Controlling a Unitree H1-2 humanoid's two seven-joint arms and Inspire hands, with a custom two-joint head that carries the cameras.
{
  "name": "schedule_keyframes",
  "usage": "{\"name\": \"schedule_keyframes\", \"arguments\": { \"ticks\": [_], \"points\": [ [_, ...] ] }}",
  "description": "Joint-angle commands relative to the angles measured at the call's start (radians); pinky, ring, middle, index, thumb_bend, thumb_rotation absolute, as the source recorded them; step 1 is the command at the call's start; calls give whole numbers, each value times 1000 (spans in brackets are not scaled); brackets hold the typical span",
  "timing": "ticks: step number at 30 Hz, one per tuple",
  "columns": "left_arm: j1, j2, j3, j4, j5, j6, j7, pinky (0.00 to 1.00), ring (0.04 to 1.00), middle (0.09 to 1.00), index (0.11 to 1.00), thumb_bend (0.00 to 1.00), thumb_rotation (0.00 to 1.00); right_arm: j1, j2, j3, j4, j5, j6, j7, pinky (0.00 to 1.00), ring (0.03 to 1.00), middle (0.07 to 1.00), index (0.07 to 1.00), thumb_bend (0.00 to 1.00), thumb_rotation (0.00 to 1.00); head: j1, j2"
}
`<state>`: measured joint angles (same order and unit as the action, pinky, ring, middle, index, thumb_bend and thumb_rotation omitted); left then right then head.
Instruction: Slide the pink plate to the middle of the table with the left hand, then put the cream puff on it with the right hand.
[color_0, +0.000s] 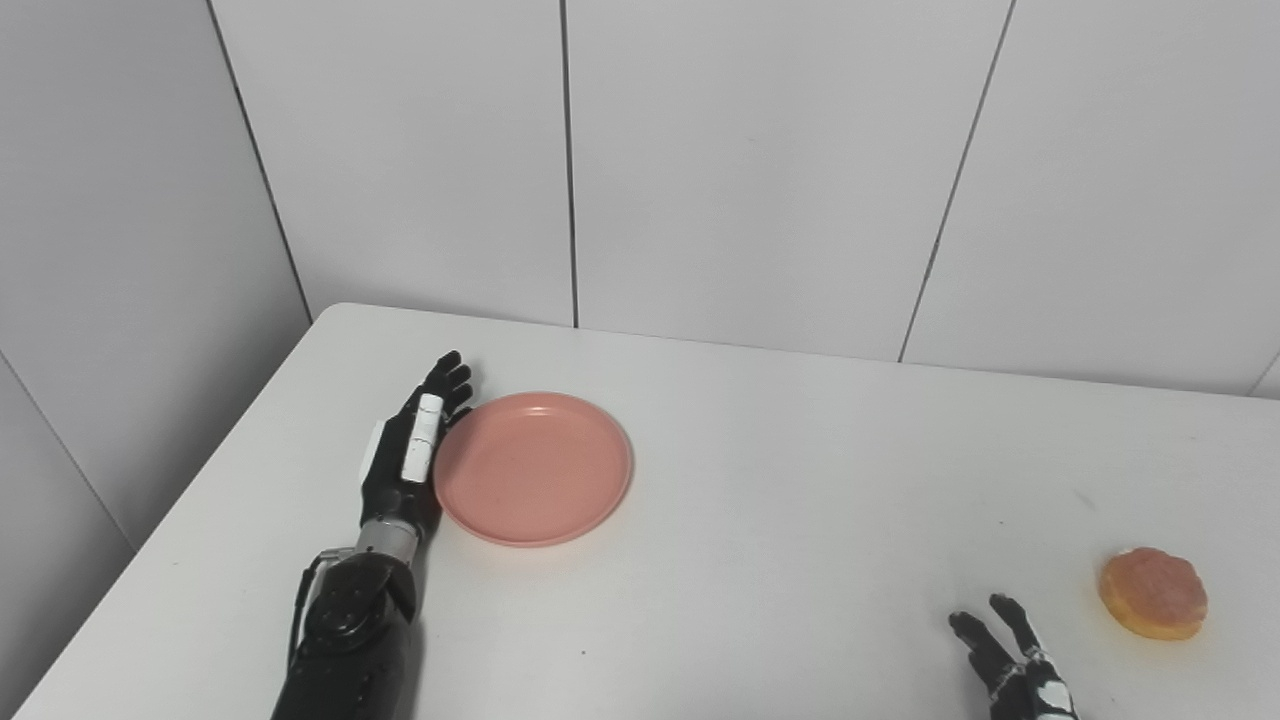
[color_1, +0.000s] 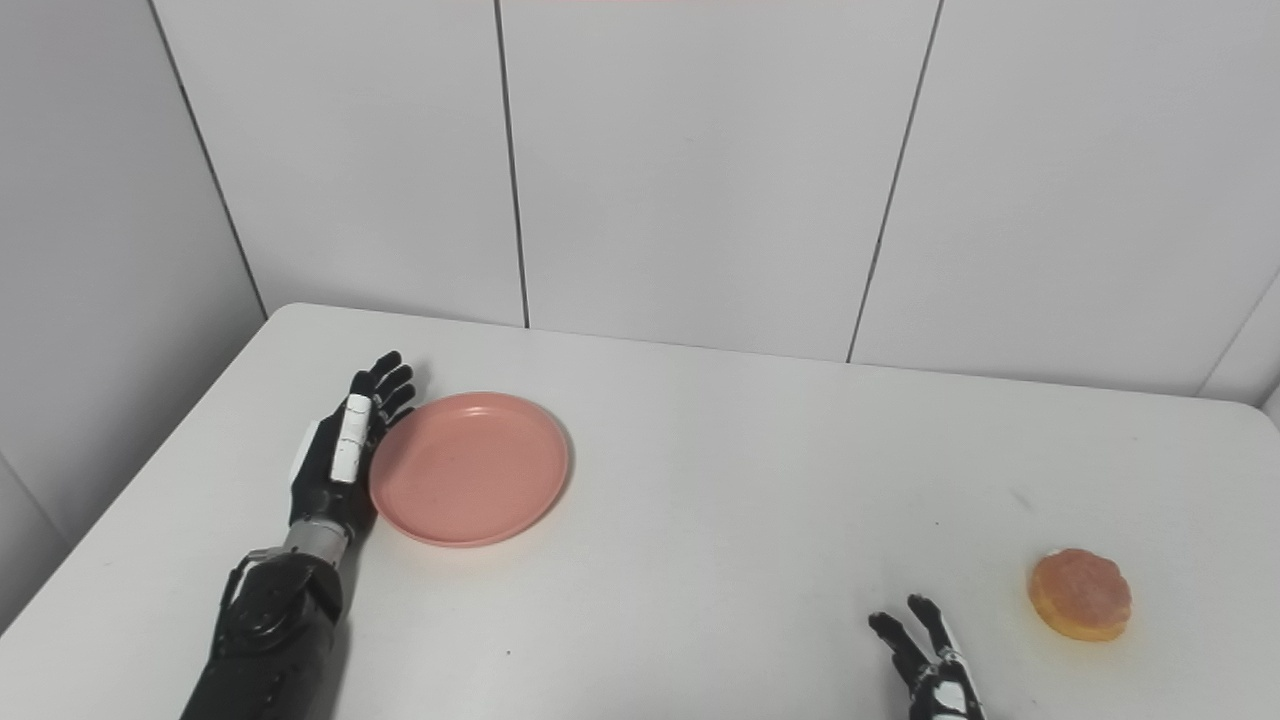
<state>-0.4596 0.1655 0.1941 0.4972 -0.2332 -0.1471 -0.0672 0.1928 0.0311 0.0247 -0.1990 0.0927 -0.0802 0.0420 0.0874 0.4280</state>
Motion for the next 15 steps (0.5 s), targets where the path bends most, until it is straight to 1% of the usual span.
{"name": "schedule_keyframes", "arguments": {
  "ticks": [1, 6, 10, 15],
  "points": [
    [-4, -6, -7, -5, 6, 18, 0, 901, 923, 899, 846, 876, 864, 47, 5, 23, 19, 5, 82, 11, 966, 889, 807, 895, 684, 1000, -1, 2],
    [7, -21, -30, -13, 14, 21, -4, 880, 916, 903, 860, 895, 866, 49, 6, 28, 15, 4, 84, 10, 957, 884, 799, 883, 703, 1000, -2, 4],
    [16, -38, -45, -35, 17, 36, -6, 884, 914, 901, 859, 883, 866, 48, 4, 30, 16, 5, 84, 12, 957, 883, 799, 884, 704, 1000, -3, 5],
    [14, -62, -57, -32, 11, 45, -15, 878, 919, 905, 857, 876, 863, 49, 5, 33, 15, 3, 87, 12, 942, 874, 790, 875, 714, 1000, -6, 8]
  ]
}}
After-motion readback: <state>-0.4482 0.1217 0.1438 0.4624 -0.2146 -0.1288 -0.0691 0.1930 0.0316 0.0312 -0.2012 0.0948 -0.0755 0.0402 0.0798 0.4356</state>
